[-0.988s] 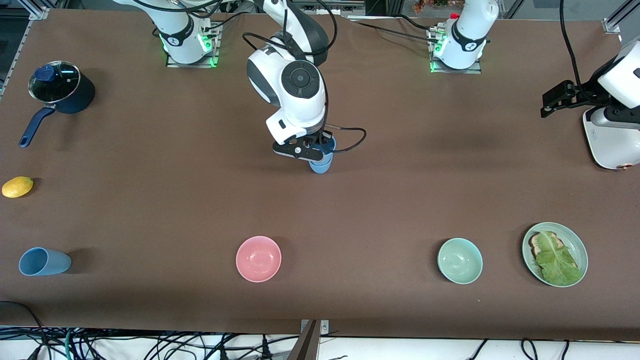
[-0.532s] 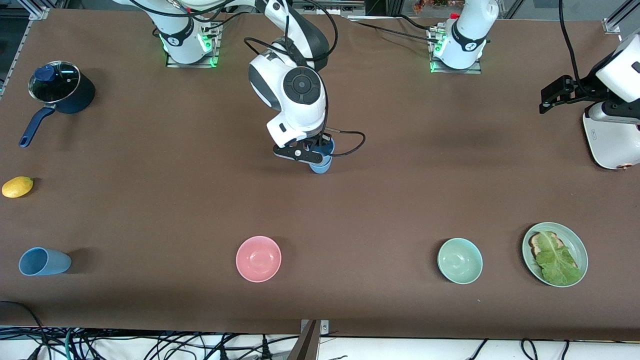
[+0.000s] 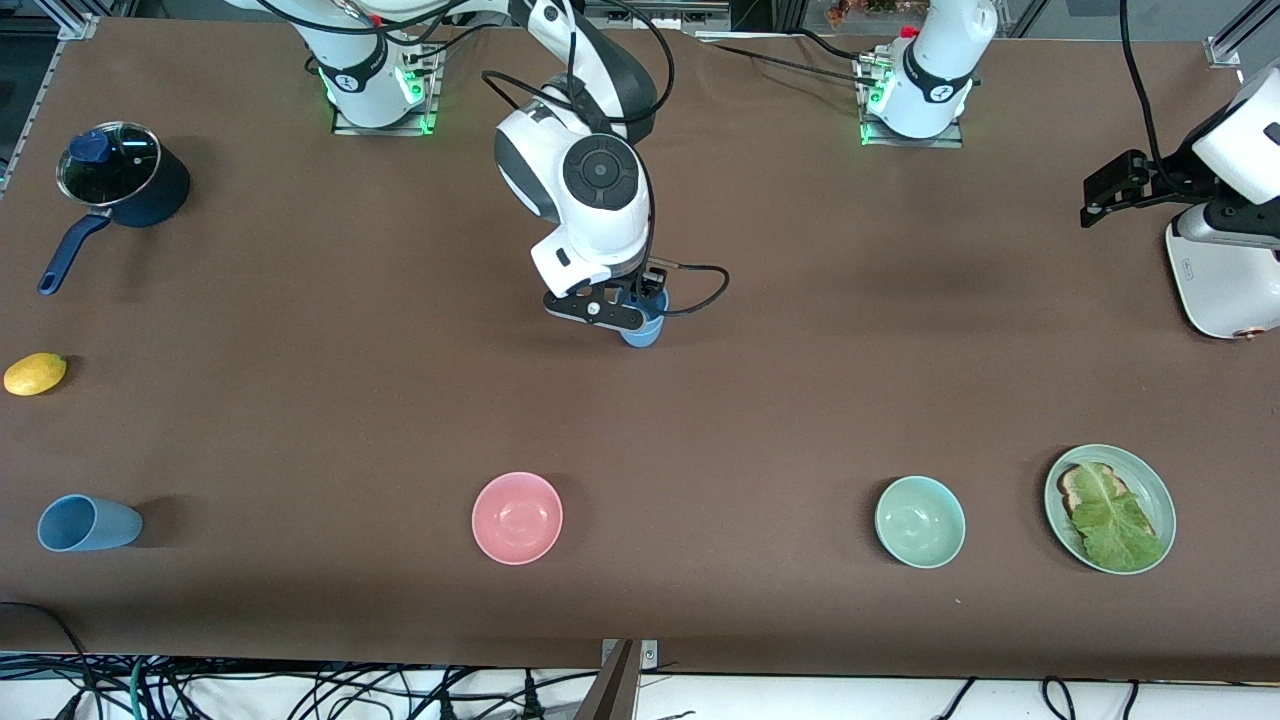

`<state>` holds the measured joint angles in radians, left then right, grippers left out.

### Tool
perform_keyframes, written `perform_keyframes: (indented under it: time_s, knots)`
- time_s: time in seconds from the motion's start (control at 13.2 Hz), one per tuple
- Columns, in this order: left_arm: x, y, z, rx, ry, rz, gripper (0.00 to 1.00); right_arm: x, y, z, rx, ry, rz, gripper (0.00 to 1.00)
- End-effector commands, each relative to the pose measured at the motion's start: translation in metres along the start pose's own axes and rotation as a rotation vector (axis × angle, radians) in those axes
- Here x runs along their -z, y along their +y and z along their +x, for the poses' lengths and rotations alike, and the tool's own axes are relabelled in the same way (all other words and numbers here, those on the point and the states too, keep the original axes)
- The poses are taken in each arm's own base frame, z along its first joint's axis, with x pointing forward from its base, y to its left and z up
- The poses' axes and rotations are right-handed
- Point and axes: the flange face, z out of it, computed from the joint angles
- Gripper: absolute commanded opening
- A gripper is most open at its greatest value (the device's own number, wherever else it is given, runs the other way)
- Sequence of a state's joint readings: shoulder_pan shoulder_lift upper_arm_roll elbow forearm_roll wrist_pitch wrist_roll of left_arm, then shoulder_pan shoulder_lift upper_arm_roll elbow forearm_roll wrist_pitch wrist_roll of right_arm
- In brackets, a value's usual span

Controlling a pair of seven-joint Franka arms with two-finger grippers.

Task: Stack blue cups with both arms
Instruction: 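Set the stacked cups down mid-table and release with the right gripper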

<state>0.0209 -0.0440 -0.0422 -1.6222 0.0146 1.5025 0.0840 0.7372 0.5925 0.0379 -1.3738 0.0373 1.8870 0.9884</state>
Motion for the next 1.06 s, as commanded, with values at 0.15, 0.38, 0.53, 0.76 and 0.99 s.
perform_keyframes:
  time_s: [0.15, 0.38, 0.53, 0.76, 0.99]
  knots:
    - [0.001, -0.001, -0.001, -0.03, 0.01, 0.019, 1.0, 0.025, 0.017, 0.023, 0.053, -0.026, -0.022, 1.0]
    - [0.001, 0.001, -0.001, -0.033, 0.011, 0.019, 1.0, 0.054, 0.051, 0.054, 0.111, -0.045, -0.025, 1.0]
    - [0.001, -0.001, -0.002, -0.03, 0.01, 0.016, 1.0, 0.069, 0.078, 0.076, 0.135, -0.053, -0.021, 1.0]
    - [0.002, 0.0, -0.006, -0.031, 0.019, 0.016, 1.0, 0.084, 0.122, 0.107, 0.195, -0.069, -0.028, 1.0]
    - [0.005, 0.003, -0.022, -0.023, 0.056, 0.019, 1.0, 0.101, 0.17, 0.137, 0.239, -0.076, -0.032, 1.0]
